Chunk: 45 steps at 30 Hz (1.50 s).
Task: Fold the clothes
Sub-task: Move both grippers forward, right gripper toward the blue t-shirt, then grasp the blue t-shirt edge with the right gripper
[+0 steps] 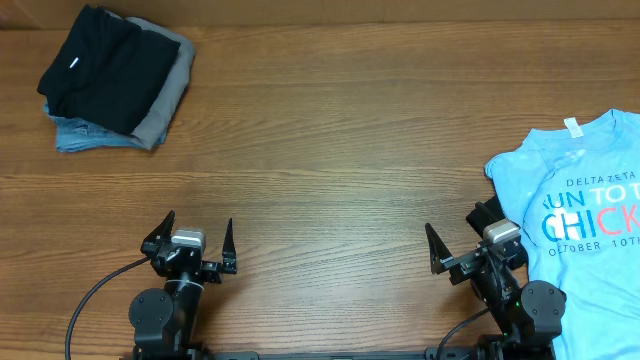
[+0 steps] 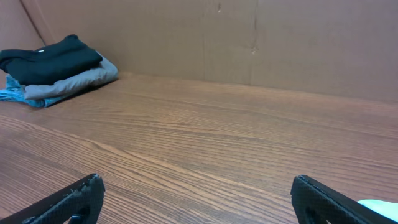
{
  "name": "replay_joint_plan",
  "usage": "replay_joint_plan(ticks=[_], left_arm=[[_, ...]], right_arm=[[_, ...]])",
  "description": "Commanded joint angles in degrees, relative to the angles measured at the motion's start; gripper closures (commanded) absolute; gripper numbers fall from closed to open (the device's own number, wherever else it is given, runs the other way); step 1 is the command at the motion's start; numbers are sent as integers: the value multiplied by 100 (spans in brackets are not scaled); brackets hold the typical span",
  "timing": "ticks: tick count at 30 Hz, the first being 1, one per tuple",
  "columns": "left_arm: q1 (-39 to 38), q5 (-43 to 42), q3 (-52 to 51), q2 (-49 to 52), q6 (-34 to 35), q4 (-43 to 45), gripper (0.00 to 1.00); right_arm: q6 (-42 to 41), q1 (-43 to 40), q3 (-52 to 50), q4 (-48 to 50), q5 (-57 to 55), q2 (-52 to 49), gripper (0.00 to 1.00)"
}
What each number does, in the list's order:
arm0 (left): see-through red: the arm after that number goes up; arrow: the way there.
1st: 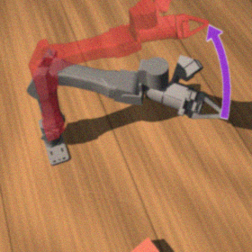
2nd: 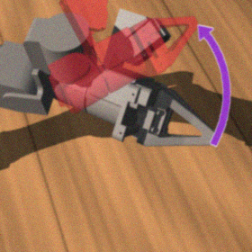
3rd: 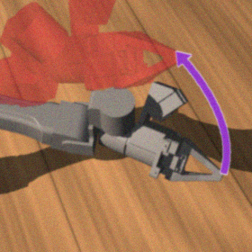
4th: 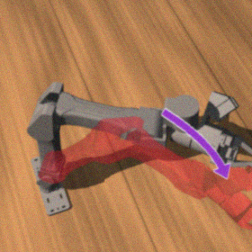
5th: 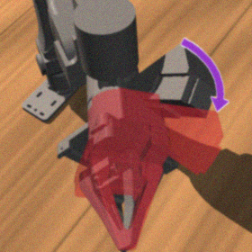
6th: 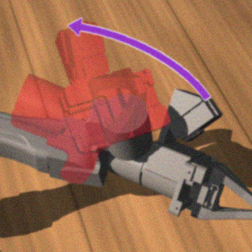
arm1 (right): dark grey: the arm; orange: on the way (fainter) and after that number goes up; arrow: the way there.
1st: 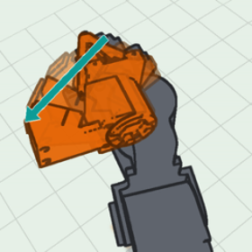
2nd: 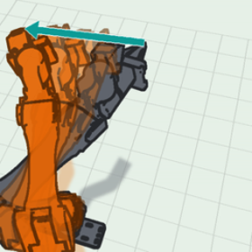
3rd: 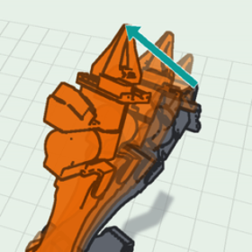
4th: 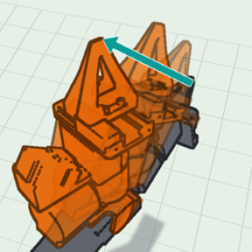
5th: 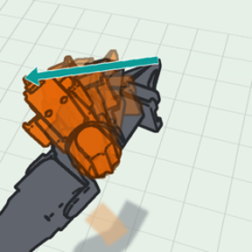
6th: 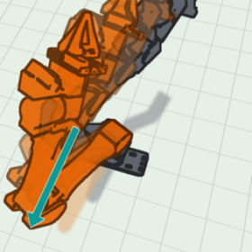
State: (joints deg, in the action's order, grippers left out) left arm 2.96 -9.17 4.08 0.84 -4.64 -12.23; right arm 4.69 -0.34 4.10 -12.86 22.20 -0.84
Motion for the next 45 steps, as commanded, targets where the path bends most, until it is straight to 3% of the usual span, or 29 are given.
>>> replay_joint_plan(ticks=[1,7,11,15,17,21,26,32,38,45], left_arm=[[-37,-20,-33,-59,92,20,0],[-37,-737,-33,-59,1397,79,0],[-37,-1073,-13,-59,2343,144,0],[-37,-1648,286,-59,2481,734,0],[-35,-1576,632,-48,2371,586,0],[-35,-1191,1515,264,2286,-219,0],[-35,-1014,2931,1482,2028,-1541,0],[-35,-1012,5010,3751,1460,-3136,0],[-35,-1008,7228,5960,1338,-5090,0],[-37,-992,8157,7554,1169,-6137,0]], right_arm=[[-28,-15,-2,35,129,68,0],[-76,-15,-2,81,343,68,0],[-1078,-15,68,345,490,68,0],[-1392,-15,531,505,457,61,0],[-1394,-15,850,428,439,-15,0],[-1665,-15,1674,-223,264,-612,0],[-1976,-15,2992,-1438,284,-2173,0],[-1862,-17,5228,-3226,286,-4623,0],[-1021,-17,7519,-5056,153,-6863,0],[-1038,-72,8019,-5292,-48,-8308,0]])
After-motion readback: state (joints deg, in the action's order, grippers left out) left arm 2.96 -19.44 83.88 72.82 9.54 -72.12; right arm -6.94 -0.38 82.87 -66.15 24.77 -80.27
